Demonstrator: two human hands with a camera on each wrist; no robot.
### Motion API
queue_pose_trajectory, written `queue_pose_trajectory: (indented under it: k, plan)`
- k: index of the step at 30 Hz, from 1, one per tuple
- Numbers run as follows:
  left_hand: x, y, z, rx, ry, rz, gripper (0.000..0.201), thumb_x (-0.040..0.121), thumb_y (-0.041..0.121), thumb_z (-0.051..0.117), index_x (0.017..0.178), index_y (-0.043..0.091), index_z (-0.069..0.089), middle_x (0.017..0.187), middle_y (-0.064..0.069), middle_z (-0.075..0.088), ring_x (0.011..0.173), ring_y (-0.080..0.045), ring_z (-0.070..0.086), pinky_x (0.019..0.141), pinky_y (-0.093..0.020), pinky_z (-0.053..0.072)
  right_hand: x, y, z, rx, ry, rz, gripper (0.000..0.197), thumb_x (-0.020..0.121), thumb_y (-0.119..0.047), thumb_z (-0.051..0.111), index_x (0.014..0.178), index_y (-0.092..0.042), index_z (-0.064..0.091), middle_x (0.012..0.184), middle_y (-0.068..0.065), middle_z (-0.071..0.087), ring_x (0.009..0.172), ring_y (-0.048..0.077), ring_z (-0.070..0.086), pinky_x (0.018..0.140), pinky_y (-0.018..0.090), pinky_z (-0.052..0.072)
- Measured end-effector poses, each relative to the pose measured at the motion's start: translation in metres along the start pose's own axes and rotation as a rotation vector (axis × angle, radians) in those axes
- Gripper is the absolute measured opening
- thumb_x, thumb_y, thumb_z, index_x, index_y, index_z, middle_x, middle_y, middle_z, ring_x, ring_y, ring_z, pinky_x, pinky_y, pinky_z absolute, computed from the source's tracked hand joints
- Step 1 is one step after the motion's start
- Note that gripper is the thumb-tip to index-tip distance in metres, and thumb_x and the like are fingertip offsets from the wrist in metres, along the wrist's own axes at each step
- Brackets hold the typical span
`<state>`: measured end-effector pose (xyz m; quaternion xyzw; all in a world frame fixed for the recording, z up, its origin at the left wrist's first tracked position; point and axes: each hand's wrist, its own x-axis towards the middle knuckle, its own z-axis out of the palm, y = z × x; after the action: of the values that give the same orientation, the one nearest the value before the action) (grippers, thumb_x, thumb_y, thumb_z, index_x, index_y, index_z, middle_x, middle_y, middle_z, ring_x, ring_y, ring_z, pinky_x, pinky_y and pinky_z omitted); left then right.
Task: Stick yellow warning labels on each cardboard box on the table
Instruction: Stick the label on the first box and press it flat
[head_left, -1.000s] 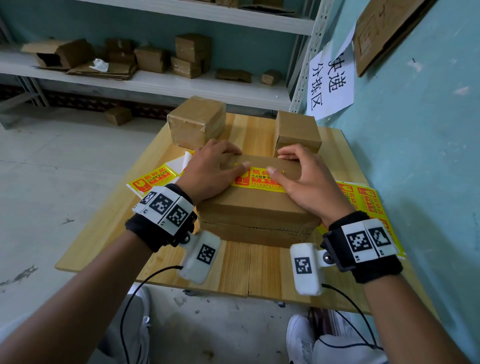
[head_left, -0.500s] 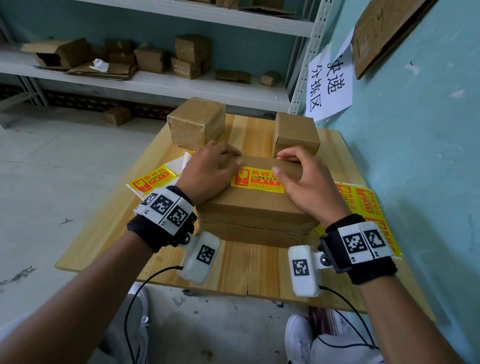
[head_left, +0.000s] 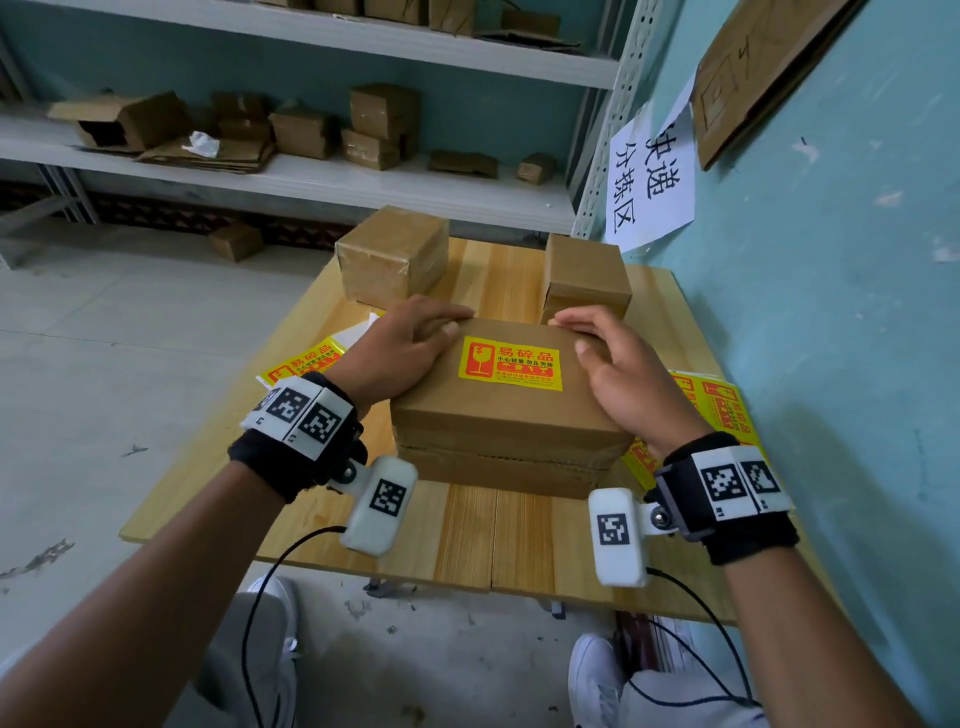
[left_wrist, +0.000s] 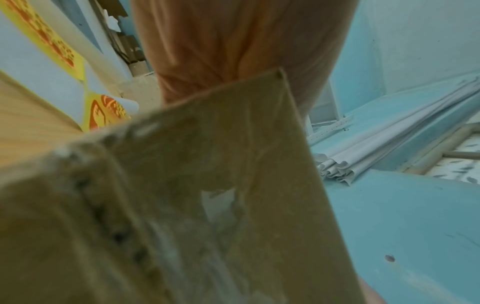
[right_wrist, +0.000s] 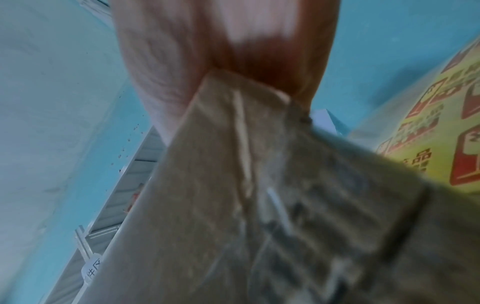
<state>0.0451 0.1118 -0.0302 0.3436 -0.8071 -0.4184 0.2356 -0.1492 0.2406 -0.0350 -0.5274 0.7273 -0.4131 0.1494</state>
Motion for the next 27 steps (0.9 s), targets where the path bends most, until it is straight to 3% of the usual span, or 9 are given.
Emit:
queue_pose_trajectory:
  k: [2,5,10,13,15,19,21,23,27]
  plan:
    - [-0.002,0.004,0.001,0.023,-0.036,-0.036,0.043,0.091,0.041,0.060,0.132,0.029,0.056,0.133,0.009,0.043,0.120,-0.009,0.040,0.096,-0.027,0.034,0.000,-0.003,0.001,0.014,-0.003,0.020,0.032,0.095,-0.037,0.061,0.125,-0.026,0.056,0.127,-0.009,0.058,0.123,0.007,0.051,0.108,0.033,0.043]
    - [-0.002,0.005,0.004,0.162,-0.034,-0.020,0.066,0.077,0.051,0.072,0.136,0.032,0.050,0.131,0.012,0.038,0.121,-0.008,0.036,0.102,-0.032,0.037,-0.003,-0.009,0.006,-0.171,-0.022,-0.007,0.065,0.078,-0.056,0.073,0.132,-0.027,0.050,0.123,-0.012,0.051,0.121,0.006,0.042,0.100,0.023,0.037]
    - [0.000,0.002,-0.003,0.023,-0.106,-0.056,0.061,0.077,0.047,0.073,0.134,0.036,0.051,0.137,0.012,0.039,0.120,-0.007,0.037,0.094,-0.026,0.036,-0.001,-0.001,-0.002,0.063,-0.011,0.008,0.056,0.081,-0.035,0.079,0.130,-0.026,0.053,0.127,-0.012,0.061,0.122,0.006,0.055,0.102,0.031,0.048]
    - [0.000,-0.002,-0.007,-0.036,-0.120,-0.035,0.052,0.083,0.040,0.070,0.132,0.035,0.054,0.137,0.012,0.042,0.123,-0.007,0.039,0.088,-0.017,0.035,-0.002,0.004,-0.010,0.164,-0.038,-0.014,0.039,0.092,-0.015,0.068,0.128,-0.022,0.056,0.127,-0.012,0.064,0.119,0.001,0.058,0.098,0.030,0.052]
    - [-0.001,-0.004,-0.010,-0.091,-0.102,-0.023,0.041,0.089,0.031,0.066,0.129,0.033,0.058,0.136,0.012,0.044,0.123,-0.006,0.039,0.082,-0.011,0.033,-0.003,0.009,-0.018,0.259,-0.085,-0.010,0.035,0.096,-0.007,0.059,0.128,-0.020,0.057,0.129,-0.011,0.066,0.121,0.004,0.058,0.093,0.033,0.055]
    - [-0.003,-0.007,-0.016,-0.089,-0.111,0.010,0.034,0.093,0.025,0.061,0.126,0.032,0.061,0.129,0.014,0.047,0.119,-0.003,0.038,0.075,-0.007,0.033,-0.002,0.015,-0.022,0.321,-0.113,-0.018,0.036,0.099,0.000,0.051,0.130,-0.019,0.058,0.130,-0.009,0.066,0.125,0.006,0.057,0.096,0.033,0.053]
    - [-0.003,-0.007,-0.021,-0.028,-0.110,0.024,0.034,0.090,0.028,0.065,0.123,0.035,0.062,0.128,0.013,0.051,0.116,-0.006,0.043,0.081,-0.013,0.036,0.000,0.016,-0.024,0.348,-0.062,-0.023,0.036,0.099,0.002,0.049,0.128,-0.015,0.059,0.128,-0.006,0.067,0.125,0.006,0.057,0.100,0.032,0.049]
    - [-0.004,-0.006,-0.030,0.083,-0.114,0.037,0.035,0.086,0.031,0.069,0.121,0.038,0.062,0.124,0.010,0.056,0.111,-0.010,0.050,0.086,-0.024,0.041,0.001,0.016,-0.028,0.357,0.000,-0.005,0.033,0.099,0.000,0.050,0.127,-0.014,0.060,0.126,-0.003,0.068,0.122,0.006,0.059,0.103,0.033,0.049]
    - [-0.008,-0.005,-0.051,0.269,-0.144,0.034,0.044,0.079,0.043,0.072,0.121,0.041,0.061,0.110,0.008,0.063,0.094,-0.009,0.059,0.074,-0.017,0.042,0.001,0.018,-0.033,0.293,0.008,0.062,0.023,0.099,-0.015,0.056,0.120,-0.018,0.065,0.116,-0.004,0.071,0.115,0.013,0.064,0.097,0.036,0.054]
